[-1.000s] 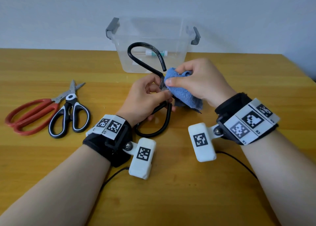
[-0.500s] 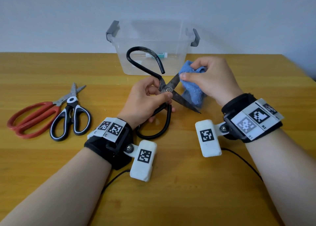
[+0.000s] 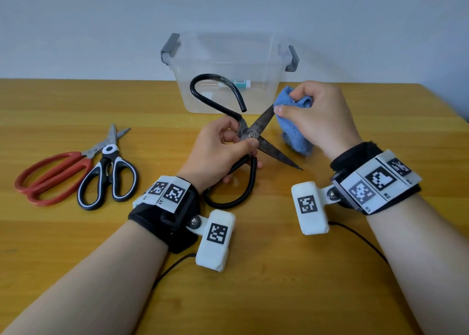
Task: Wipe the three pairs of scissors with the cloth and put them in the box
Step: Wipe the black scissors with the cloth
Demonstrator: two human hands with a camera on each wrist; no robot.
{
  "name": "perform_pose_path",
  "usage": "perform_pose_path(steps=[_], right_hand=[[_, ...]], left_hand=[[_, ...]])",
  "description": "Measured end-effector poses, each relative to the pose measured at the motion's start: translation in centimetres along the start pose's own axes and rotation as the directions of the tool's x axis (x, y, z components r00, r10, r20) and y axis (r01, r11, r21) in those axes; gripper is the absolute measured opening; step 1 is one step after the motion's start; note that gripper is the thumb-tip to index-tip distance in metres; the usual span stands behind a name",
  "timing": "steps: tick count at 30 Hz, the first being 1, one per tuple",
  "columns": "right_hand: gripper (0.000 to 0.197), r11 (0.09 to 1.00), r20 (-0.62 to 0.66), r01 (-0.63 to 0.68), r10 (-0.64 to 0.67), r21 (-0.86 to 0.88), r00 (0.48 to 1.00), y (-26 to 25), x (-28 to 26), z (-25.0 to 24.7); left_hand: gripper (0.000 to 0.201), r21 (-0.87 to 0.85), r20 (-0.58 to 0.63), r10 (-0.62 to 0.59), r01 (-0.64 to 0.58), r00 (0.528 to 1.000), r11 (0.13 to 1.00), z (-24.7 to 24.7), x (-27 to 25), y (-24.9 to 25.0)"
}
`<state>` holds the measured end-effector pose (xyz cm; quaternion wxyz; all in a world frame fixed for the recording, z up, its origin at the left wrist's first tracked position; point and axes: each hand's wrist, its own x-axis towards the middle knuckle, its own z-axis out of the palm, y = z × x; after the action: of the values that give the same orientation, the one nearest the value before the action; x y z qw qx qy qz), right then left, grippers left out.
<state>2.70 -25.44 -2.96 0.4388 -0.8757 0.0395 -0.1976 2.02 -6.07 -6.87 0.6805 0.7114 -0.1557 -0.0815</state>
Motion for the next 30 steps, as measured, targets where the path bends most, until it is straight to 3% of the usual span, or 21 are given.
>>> perform_pose_path(steps=[4,6,10,12,14,16,18,21,24,26,29,30], right_hand=[[0.023,1.000,0.332,-0.025,0.022,0.004,0.943,-1.6,-1.0,0.9],[0.023,1.000,0.310,-0.027,0.026,0.000,0.951,-1.3,-1.1,1.5],[0.020,1.000,0.038,0.030,-0.029,-0.009,0.999,0.0,-0.3,0.6],[0.019,0.997,-0.022,0.076,-0.076,-0.004,0.997,-0.2,-0.1,-0.2],[0.018,0.994,0.084,0.080,-0.086,0.068,0.993,-1.1,-0.4,-0.3],[0.020,0.997,0.271,0.036,-0.053,0.067,0.961,-2.2,-1.0,0.2],[0.021,0.999,0.361,-0.010,-0.008,0.050,0.932,-2.3,-1.4,1.0],[0.021,0.999,0.202,-0.045,0.039,0.025,0.979,-1.5,-1.0,1.2],[0.021,1.000,0.035,0.005,-0.005,-0.003,0.999,-1.3,-0.5,0.4],[0.021,0.999,0.088,0.034,-0.035,0.013,0.996,-2.0,-0.8,0.2],[0.019,0.997,0.350,-0.051,0.026,0.061,0.936,-3.1,-1.7,0.7],[0.019,0.996,0.362,-0.065,0.036,0.067,0.932,-3.0,-1.9,1.0]], left_hand=[[0.018,0.026,0.015,-0.002,0.002,1.000,1.000,-0.1,0.1,0.1],[0.019,0.021,0.020,0.007,-0.007,1.000,1.000,-0.1,0.1,0.0],[0.024,-0.012,0.009,0.018,-0.018,1.000,1.000,-0.1,0.0,0.0],[0.024,-0.017,0.006,0.017,-0.017,1.000,1.000,0.0,0.0,0.1],[0.024,-0.013,-0.001,0.016,-0.016,1.000,1.000,0.0,0.1,0.0],[0.022,0.002,0.001,0.020,-0.020,1.000,1.000,0.0,0.1,0.0],[0.021,0.015,0.021,0.031,-0.031,0.999,0.999,0.0,0.2,-0.1],[0.024,0.009,0.043,0.036,-0.037,0.998,0.999,-0.1,0.1,-0.1],[0.024,-0.004,0.035,0.010,-0.010,0.999,1.000,0.0,0.0,-0.1],[0.024,-0.006,0.022,0.002,-0.002,1.000,1.000,0.0,0.1,-0.1],[0.023,0.013,0.039,0.032,-0.032,0.999,0.999,-0.1,0.1,-0.1],[0.023,0.015,0.046,0.042,-0.042,0.998,0.999,-0.1,0.1,-0.1]])
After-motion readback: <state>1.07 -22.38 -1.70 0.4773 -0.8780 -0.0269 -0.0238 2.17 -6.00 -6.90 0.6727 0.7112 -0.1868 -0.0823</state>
